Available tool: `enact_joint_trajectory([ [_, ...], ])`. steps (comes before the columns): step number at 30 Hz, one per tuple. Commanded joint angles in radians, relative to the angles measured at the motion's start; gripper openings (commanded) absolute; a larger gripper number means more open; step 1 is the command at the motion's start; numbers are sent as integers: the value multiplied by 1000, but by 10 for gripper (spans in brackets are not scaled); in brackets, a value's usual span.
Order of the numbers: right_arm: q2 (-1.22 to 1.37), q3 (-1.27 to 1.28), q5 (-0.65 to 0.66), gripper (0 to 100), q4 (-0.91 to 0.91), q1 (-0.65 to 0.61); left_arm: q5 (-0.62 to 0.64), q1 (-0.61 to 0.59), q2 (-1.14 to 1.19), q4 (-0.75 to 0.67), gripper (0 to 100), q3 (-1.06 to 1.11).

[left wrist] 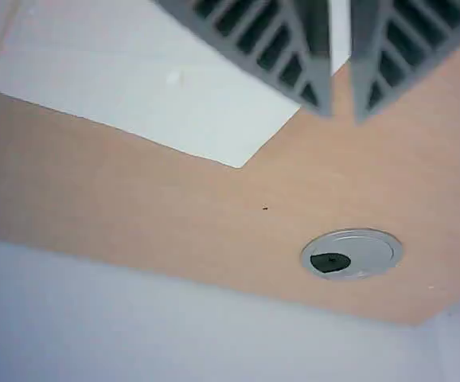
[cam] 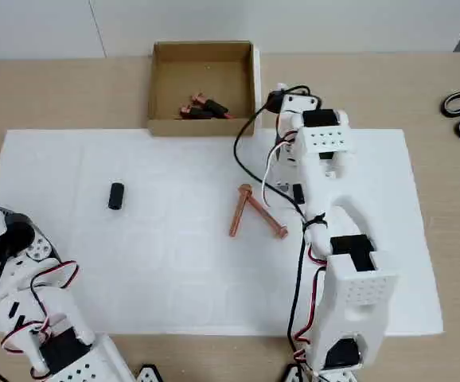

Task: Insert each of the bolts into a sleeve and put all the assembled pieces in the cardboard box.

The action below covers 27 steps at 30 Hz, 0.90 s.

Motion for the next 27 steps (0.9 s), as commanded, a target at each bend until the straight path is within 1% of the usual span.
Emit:
enact_joint_trajectory([
  [1, -2, -40, 3, 203, -5, -12, -2, 2, -15, 5, 6, -12],
  [14, 1, -35, 3, 197, -1, -12, -2, 2, -15, 5, 6, -12],
  [20, 1, -35, 3, 41, -1, -12, -2, 2, -15, 5, 6, -12],
  [22, 2, -35, 3, 3, -1, -12, -2, 2, -15, 5, 6, -12],
  [27, 31, -35, 3, 25, -1, -12, -2, 2, -15, 5, 6, -12],
])
